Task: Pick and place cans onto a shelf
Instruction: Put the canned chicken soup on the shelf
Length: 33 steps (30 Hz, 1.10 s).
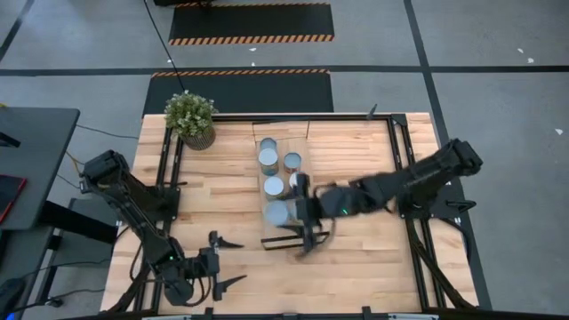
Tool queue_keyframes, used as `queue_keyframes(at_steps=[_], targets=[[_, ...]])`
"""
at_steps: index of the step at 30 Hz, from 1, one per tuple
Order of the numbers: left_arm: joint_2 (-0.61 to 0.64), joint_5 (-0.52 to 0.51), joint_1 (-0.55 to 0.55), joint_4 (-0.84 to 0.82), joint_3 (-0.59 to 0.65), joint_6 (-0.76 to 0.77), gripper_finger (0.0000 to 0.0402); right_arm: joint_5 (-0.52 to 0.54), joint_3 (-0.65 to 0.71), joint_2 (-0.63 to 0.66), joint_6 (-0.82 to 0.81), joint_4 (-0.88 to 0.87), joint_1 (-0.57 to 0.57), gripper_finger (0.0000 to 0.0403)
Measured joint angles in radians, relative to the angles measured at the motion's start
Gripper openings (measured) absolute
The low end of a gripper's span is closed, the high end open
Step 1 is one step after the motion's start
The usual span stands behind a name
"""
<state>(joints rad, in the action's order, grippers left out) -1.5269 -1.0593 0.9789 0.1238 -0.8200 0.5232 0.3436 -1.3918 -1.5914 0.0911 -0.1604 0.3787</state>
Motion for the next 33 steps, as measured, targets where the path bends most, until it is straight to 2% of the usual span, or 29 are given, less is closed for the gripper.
queue_keyframes(at_steps=[6, 9, 13, 17, 23, 28, 33], targets=[[0.069, -0.038, -0.057, -0.245, 0.000, 0.043, 0.0389, -0.257, 0.060, -0.015, 0.043, 0.012, -0.163, 0.0295], [0.099, -0.040, -0.101, -0.353, 0.000, 0.049, 0.0389, -0.325, 0.101, -0.020, 0.059, 0.054, -0.226, 0.0295], [0.129, 0.012, -0.167, -0.473, 0.002, 0.053, 0.0389, -0.434, 0.145, -0.028, 0.076, 0.116, -0.290, 0.0295], [0.154, 0.073, -0.226, -0.497, 0.016, 0.029, 0.0389, -0.541, 0.167, -0.027, 0.082, 0.123, -0.335, 0.0295], [0.192, 0.136, -0.294, -0.349, 0.161, -0.004, 0.0389, -0.603, 0.226, -0.027, 0.088, 0.178, -0.356, 0.0295], [0.202, 0.285, -0.362, -0.052, 0.293, -0.096, 0.0389, -0.617, 0.283, -0.027, 0.076, 0.249, -0.356, 0.0295], [0.202, 0.411, -0.449, 0.132, 0.313, -0.259, 0.0389, -0.598, 0.283, -0.027, 0.051, 0.286, -0.356, 0.0295]])
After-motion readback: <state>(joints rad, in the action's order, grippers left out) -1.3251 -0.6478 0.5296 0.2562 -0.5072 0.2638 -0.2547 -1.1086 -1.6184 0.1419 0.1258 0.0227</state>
